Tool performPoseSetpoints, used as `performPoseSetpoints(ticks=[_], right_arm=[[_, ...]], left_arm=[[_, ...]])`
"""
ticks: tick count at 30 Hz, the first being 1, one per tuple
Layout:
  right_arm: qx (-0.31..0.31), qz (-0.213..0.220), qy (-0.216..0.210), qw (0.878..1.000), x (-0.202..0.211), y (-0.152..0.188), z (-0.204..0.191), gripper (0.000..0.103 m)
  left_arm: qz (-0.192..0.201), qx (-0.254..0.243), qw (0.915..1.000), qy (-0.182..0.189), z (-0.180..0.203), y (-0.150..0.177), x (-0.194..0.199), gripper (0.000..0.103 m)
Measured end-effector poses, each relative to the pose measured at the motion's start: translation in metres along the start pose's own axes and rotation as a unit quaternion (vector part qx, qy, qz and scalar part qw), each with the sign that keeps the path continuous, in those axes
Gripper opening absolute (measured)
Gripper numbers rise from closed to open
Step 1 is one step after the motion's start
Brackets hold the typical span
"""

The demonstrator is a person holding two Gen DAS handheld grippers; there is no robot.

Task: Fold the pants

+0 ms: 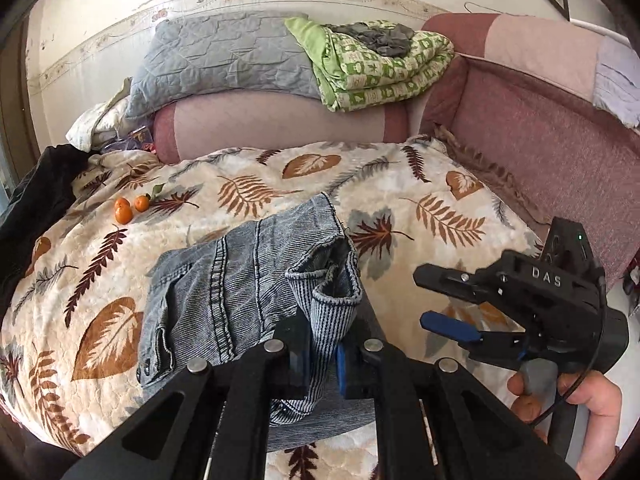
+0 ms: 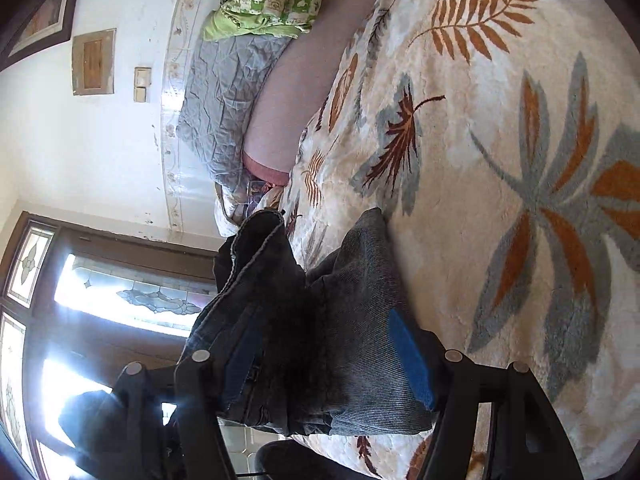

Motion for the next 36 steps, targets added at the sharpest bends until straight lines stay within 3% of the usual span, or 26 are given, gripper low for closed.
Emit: performPoseSetpoints(ticks=[2,4,5,7,8,10,12,15,17,19,20,22,24,26,27,28,30,32,36], right_arm=[[-0.008,0.01,0.002,1.0,0.003,-0.003,0.003,0.069],[-0.017,0.018,0.005,1.0,0.006,-0.005,0.008,0.069],[-0.021,0.02,0.007,1.0,0.008,-0.006,0.011,0.069],[-0.027,0.022,0.009,0.999,0.01,-0.007,0.015,0.069],[-0.028,0.023,0.011,0.999,0.011,-0.006,0.017,0.069],[-0.029,0.023,0.013,0.999,0.013,-0.006,0.019,0.069],[-0.028,0.025,0.014,0.999,0.015,-0.007,0.02,0.069],[-0.014,0.033,0.019,0.999,0.019,-0.008,0.016,0.069],[0.015,0.038,0.025,0.999,0.021,-0.008,0.005,0.069],[0.052,0.035,0.02,0.998,0.021,-0.004,-0.012,0.069],[0.065,0.027,0.009,0.997,0.019,0.0,-0.021,0.069],[0.08,0.0,-0.033,0.996,0.014,0.013,-0.043,0.069],[0.107,-0.029,-0.066,0.992,0.005,0.03,-0.07,0.07],[0.132,-0.072,-0.082,0.985,-0.013,0.052,-0.086,0.078],[0.14,-0.089,-0.07,0.984,-0.024,0.061,-0.084,0.078],[0.142,-0.101,-0.028,0.984,-0.037,0.068,-0.072,0.078],[0.099,-0.122,0.087,0.984,-0.056,0.075,-0.019,0.078],[0.051,-0.102,0.07,0.991,-0.049,0.072,0.004,0.049],[0.044,-0.093,0.078,0.992,-0.034,0.073,-0.007,0.049]], left_arm=[[-0.038,-0.014,0.9992,-0.001,0.011,0.018,-0.025,0.009],[-0.121,-0.041,0.9917,0.004,0.024,0.051,-0.064,0.011],[-0.142,-0.051,0.9886,0.001,0.027,0.065,-0.078,0.014],[-0.109,-0.078,0.9909,-0.009,0.033,0.068,-0.077,0.019],[-0.112,-0.089,0.9897,-0.001,0.037,0.068,-0.073,0.034],[-0.118,-0.084,0.9888,0.036,0.041,0.061,-0.061,0.048],[-0.105,-0.067,0.9903,0.06,0.035,0.051,-0.043,0.048],[-0.052,-0.039,0.9953,0.072,0.009,0.032,-0.005,0.049],[-0.007,-0.004,0.9984,0.056,-0.025,0.021,0.019,0.062],[0.025,0.04,0.9988,0.014,-0.069,0.016,0.032,0.068],[0.027,0.059,0.9978,-0.009,-0.09,0.017,0.032,0.068],[-0.008,0.091,0.995,-0.041,-0.125,0.027,0.017,0.068],[-0.042,0.112,0.9915,-0.051,-0.146,0.043,-0.005,0.068],[-0.085,0.111,0.9892,-0.045,-0.149,0.064,-0.026,0.068],[-0.09,0.111,0.9892,-0.032,-0.147,0.072,-0.032,0.068],[-0.083,0.111,0.9898,-0.033,-0.147,0.075,-0.032,0.069],[-0.074,0.101,0.9919,-0.023,-0.143,0.075,-0.03,0.069],[-0.069,0.1,0.9924,-0.014,-0.144,0.071,-0.02,0.069],[-0.012,0.118,0.9929,0.004,-0.153,0.05,-0.002,0.069]])
Point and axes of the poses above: each gripper's, at about its wrist camera, not at the fingertips, and x roughly against the way its jaws point, z to its right, y to its underside, the point moved 6 cm from there along -x, roughly the way its jaws point
